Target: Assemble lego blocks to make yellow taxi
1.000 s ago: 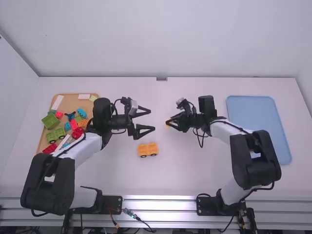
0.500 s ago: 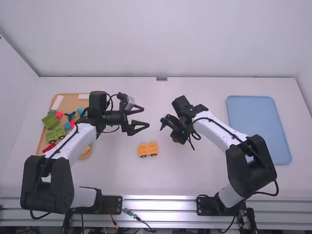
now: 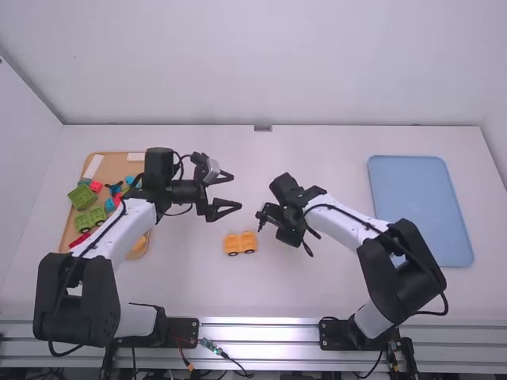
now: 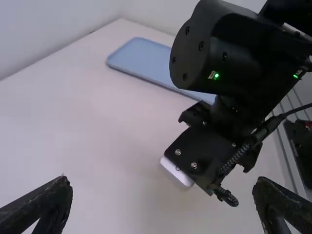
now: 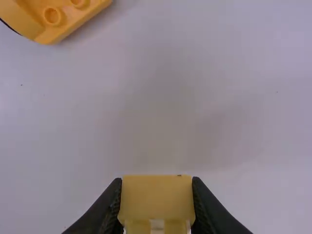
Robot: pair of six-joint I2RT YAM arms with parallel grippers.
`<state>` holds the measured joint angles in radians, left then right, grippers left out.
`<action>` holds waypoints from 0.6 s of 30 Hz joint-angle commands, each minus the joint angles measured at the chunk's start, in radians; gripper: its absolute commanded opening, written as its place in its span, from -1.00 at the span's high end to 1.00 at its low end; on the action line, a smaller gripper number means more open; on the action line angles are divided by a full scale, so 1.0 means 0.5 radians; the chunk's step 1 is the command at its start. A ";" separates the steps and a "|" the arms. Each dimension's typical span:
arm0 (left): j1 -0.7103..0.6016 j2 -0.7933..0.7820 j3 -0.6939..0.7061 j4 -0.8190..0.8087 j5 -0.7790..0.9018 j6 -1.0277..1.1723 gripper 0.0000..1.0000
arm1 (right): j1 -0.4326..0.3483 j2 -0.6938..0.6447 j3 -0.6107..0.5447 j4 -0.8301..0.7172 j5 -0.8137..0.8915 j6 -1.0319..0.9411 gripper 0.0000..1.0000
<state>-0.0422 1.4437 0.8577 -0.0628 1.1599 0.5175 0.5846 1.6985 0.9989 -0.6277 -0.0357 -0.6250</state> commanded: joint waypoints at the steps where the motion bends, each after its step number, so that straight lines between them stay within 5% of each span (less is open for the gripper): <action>1: 0.035 0.001 0.038 0.000 0.072 0.044 -0.98 | -0.020 -0.023 -0.052 -0.002 -0.053 -0.009 1.00; 9: 0.032 0.000 0.038 0.016 0.072 0.044 -0.98 | -0.001 0.164 -0.037 0.089 -0.047 -0.009 1.00; 18: 0.032 0.001 0.038 0.014 0.052 0.044 -0.98 | -0.002 0.527 0.302 -0.271 -0.040 -0.017 1.00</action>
<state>-0.0311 1.4437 0.8574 -0.0555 1.1591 0.5240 0.5800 1.9369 1.1149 -0.7563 -0.0456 -0.6319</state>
